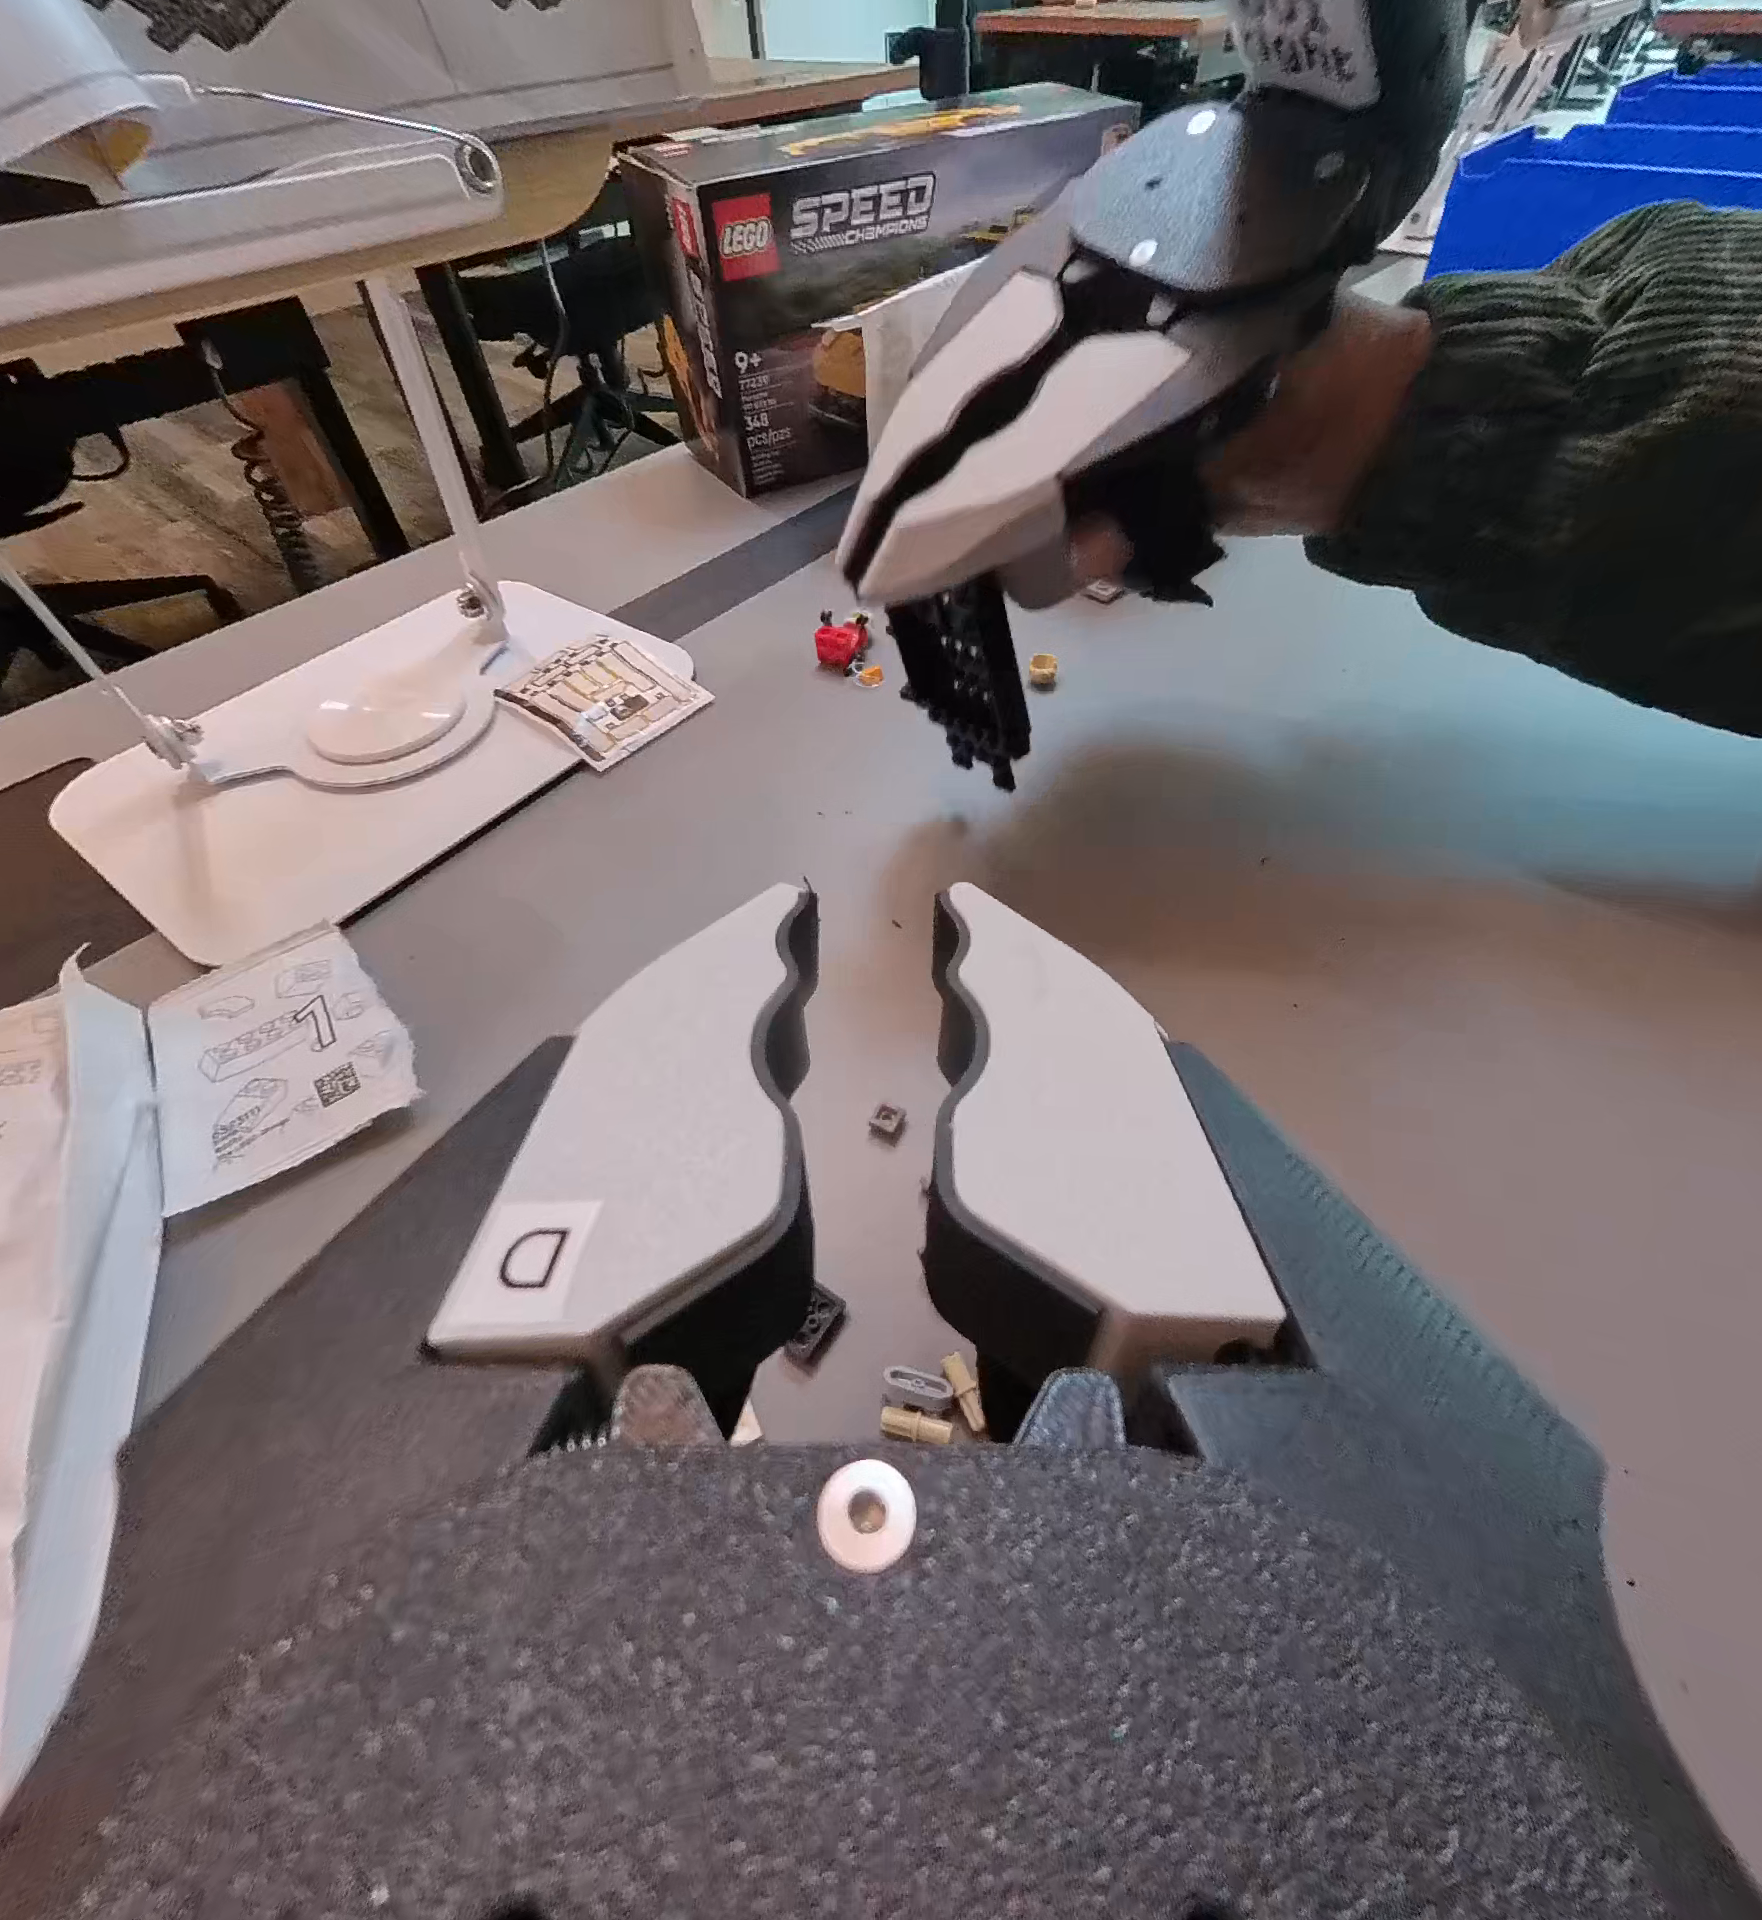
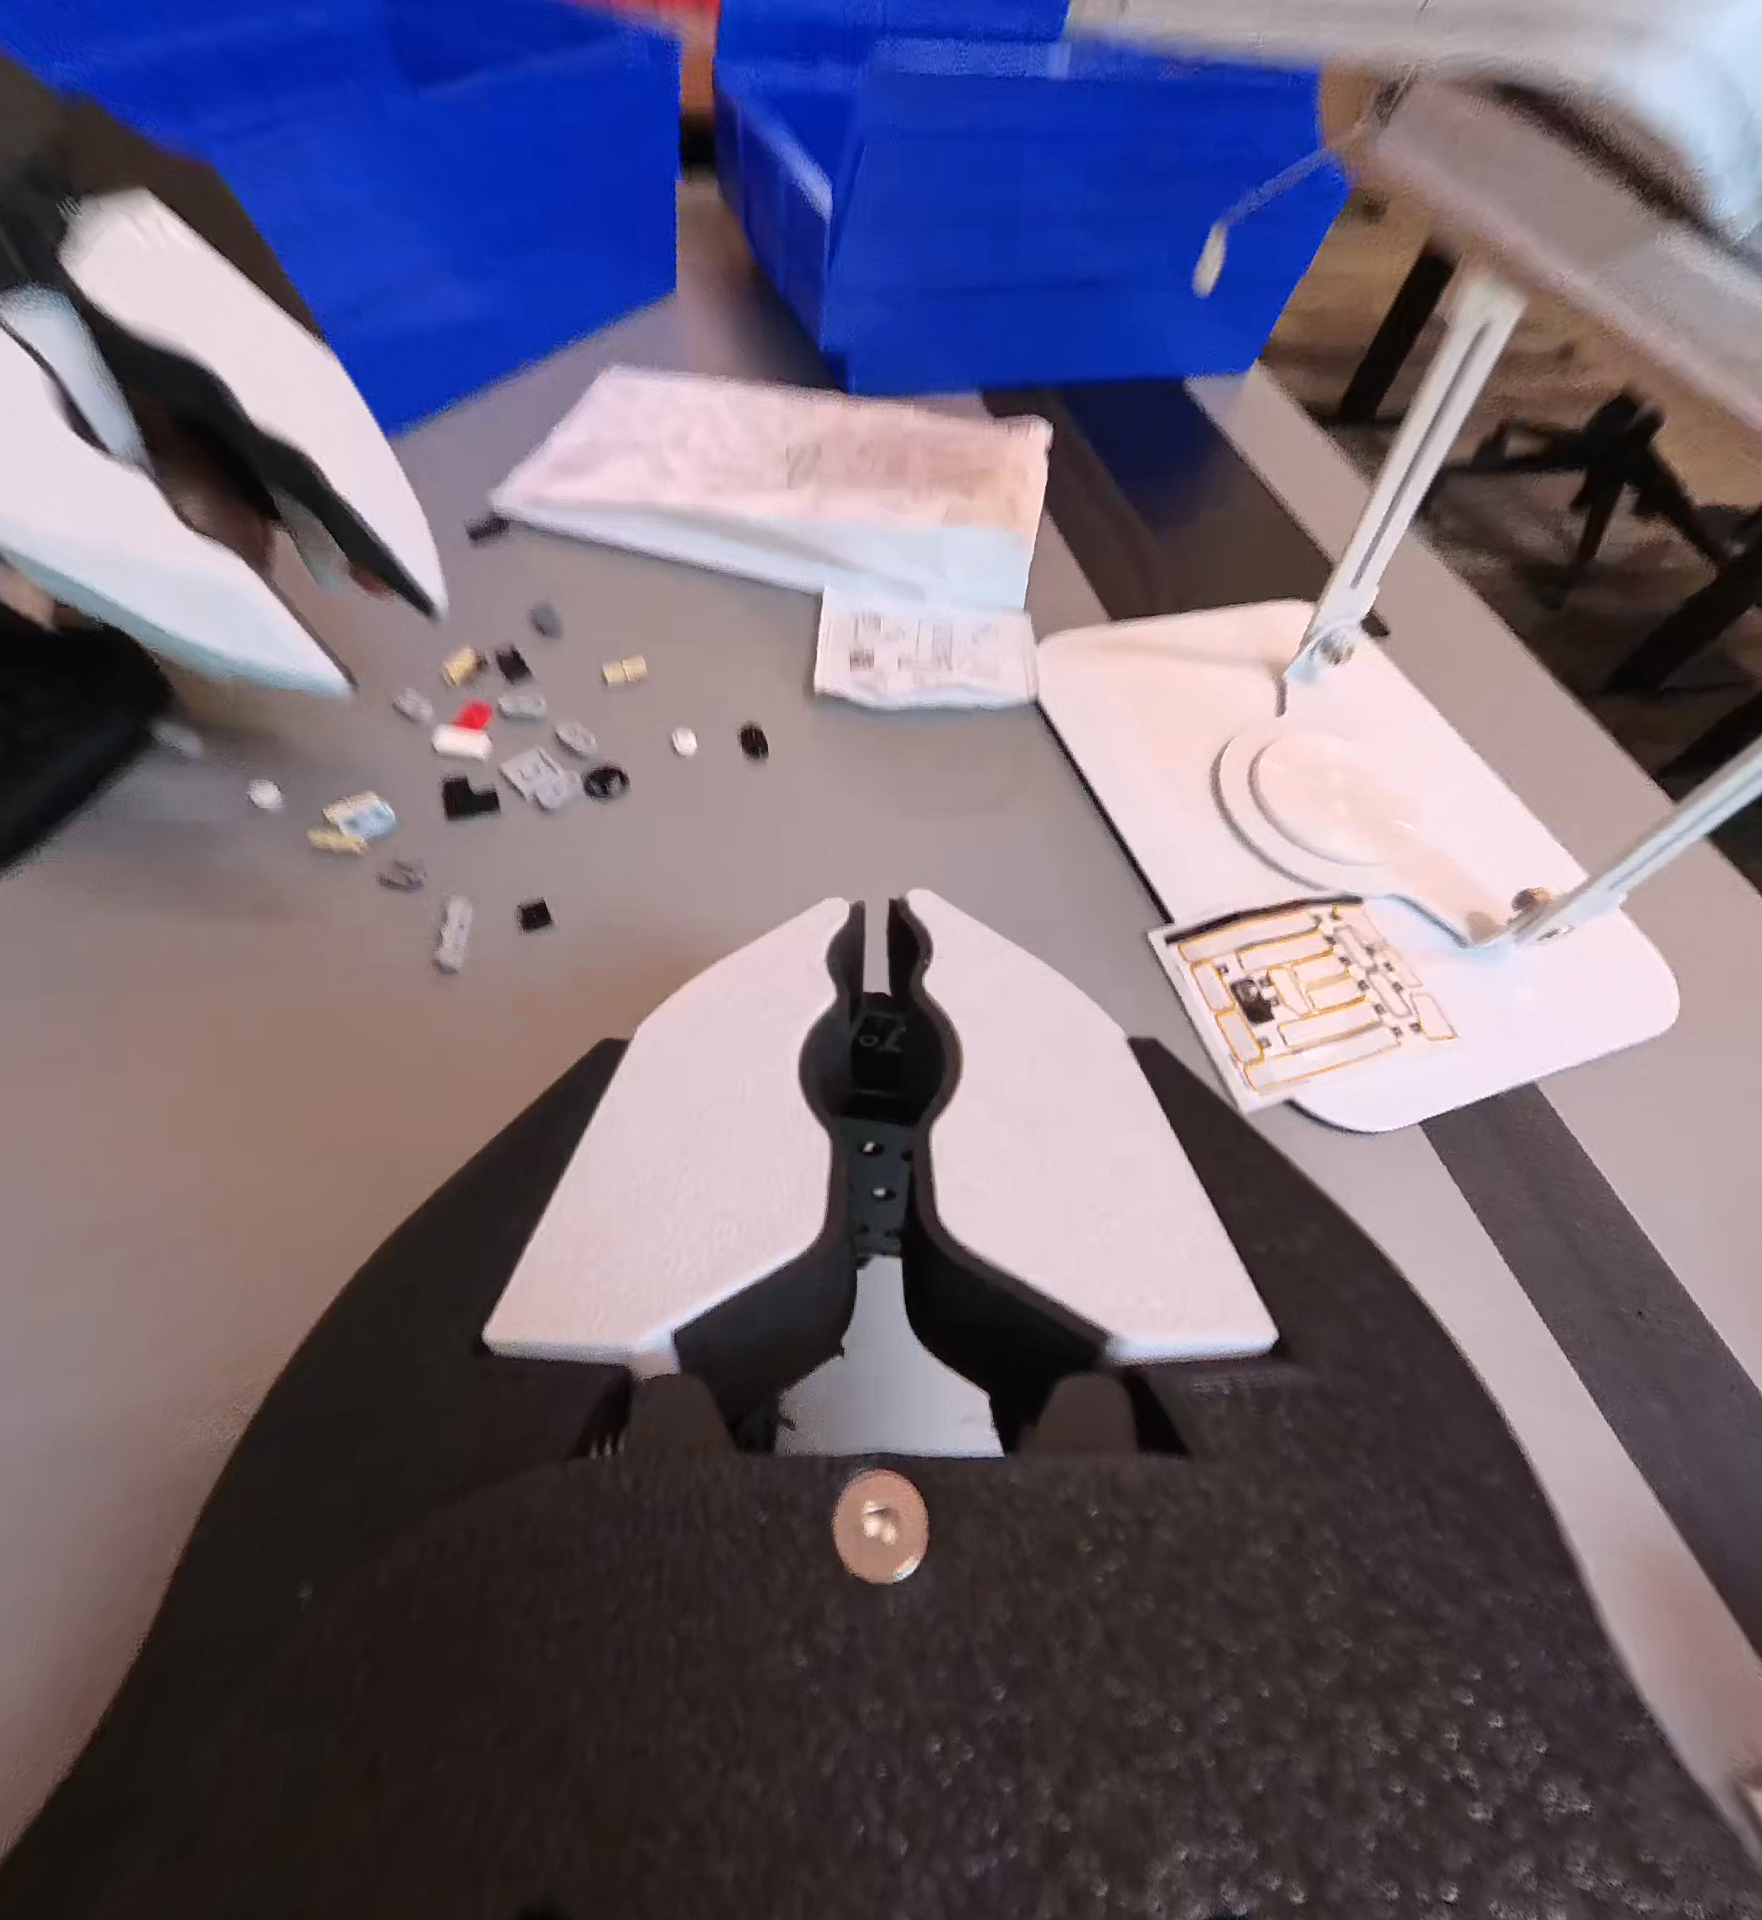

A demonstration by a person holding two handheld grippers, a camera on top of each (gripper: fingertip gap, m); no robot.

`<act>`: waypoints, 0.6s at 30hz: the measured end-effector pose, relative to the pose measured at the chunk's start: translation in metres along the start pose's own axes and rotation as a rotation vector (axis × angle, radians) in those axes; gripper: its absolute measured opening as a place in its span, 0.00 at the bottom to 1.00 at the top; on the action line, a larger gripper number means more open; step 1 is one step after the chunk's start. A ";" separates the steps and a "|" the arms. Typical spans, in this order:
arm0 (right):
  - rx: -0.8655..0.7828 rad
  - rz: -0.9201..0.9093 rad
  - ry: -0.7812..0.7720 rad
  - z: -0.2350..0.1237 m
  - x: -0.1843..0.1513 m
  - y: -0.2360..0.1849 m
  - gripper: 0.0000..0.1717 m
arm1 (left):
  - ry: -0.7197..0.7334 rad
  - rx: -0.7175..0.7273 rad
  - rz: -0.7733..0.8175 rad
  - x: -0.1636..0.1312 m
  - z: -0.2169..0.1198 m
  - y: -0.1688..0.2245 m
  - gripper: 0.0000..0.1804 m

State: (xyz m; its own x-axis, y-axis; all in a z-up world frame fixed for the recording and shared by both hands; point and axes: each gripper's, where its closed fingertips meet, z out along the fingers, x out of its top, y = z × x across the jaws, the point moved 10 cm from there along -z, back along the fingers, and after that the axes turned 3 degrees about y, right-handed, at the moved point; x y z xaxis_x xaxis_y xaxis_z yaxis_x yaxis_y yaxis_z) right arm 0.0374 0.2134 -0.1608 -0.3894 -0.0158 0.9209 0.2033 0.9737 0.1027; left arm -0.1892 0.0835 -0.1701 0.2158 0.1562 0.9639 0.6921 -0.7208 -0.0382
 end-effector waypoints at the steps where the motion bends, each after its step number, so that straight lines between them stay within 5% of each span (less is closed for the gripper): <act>1: 0.002 0.024 0.053 -0.007 0.003 0.000 0.02 | -0.003 -0.003 0.001 0.000 0.001 0.000 0.11; 6: -0.027 0.139 0.201 -0.036 -0.013 -0.003 0.02 | -0.013 -0.015 -0.005 -0.002 0.002 0.001 0.11; 13: -0.068 0.138 0.062 -0.069 -0.047 -0.027 0.04 | -0.044 -0.037 0.028 -0.004 0.006 0.007 0.12; 18: -0.029 0.096 -0.228 -0.093 -0.069 -0.045 0.12 | -0.052 -0.047 0.035 -0.005 0.008 0.010 0.12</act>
State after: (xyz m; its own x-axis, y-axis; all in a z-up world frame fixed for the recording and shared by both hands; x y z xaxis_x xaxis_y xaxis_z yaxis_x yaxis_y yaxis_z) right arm 0.1390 0.1496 -0.1940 -0.5591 0.1311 0.8187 0.2735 0.9613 0.0328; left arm -0.1778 0.0812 -0.1771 0.2758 0.1645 0.9470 0.6506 -0.7572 -0.0580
